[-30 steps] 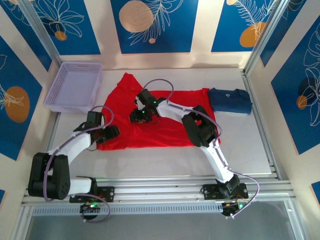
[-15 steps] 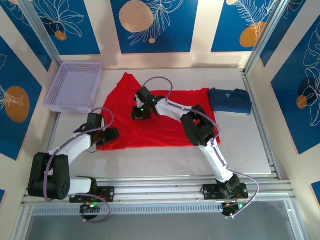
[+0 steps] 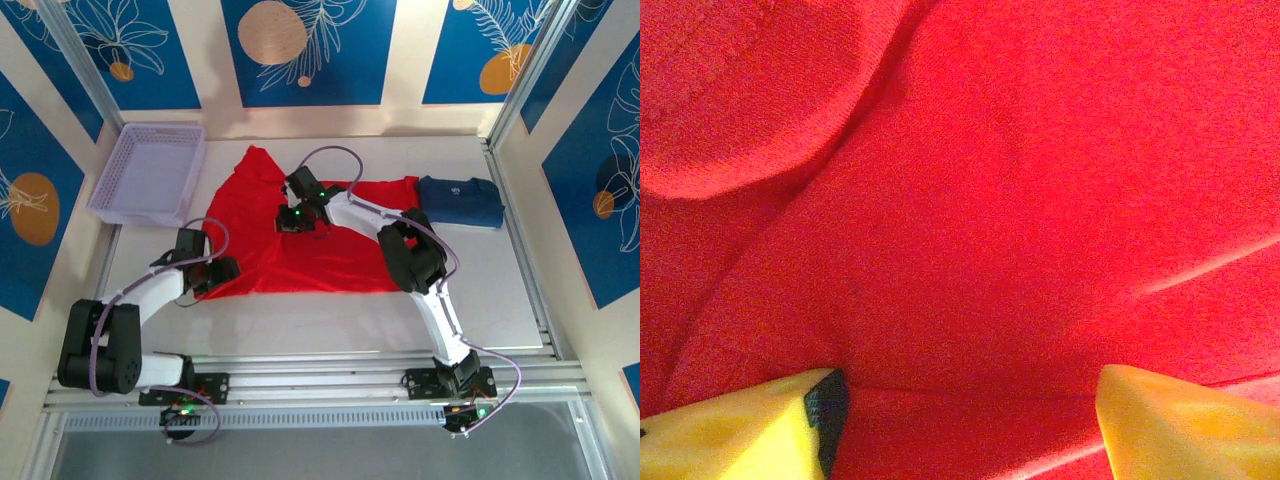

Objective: Fold the inside-out t-shirt

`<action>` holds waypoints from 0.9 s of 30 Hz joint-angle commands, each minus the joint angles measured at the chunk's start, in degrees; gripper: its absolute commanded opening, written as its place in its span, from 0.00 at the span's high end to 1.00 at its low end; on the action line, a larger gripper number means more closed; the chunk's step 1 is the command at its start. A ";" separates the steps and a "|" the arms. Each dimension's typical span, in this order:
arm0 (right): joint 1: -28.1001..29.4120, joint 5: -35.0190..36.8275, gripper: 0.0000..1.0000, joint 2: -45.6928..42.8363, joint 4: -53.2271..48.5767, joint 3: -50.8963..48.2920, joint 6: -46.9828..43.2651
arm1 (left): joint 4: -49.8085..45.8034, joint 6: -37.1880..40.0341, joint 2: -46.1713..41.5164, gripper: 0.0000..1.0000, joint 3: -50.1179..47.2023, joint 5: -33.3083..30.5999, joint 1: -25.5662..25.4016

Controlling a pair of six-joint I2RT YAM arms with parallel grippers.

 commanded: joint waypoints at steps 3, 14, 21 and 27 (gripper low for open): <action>-1.49 1.59 0.88 -2.45 -2.57 -2.38 -0.91 | -1.99 0.33 1.63 0.31 -2.37 -0.06 0.44; -4.63 1.43 0.64 -12.31 -3.89 -10.12 -6.90 | -3.63 0.85 -0.15 0.31 -0.41 -1.58 0.44; -11.41 3.87 0.63 -29.54 -7.53 -29.37 -9.13 | -2.93 -0.17 -9.22 0.31 2.79 -3.54 0.35; -21.34 5.49 0.62 -39.02 -10.52 -42.75 -7.80 | 0.45 -1.10 -3.51 0.31 8.29 2.49 -0.59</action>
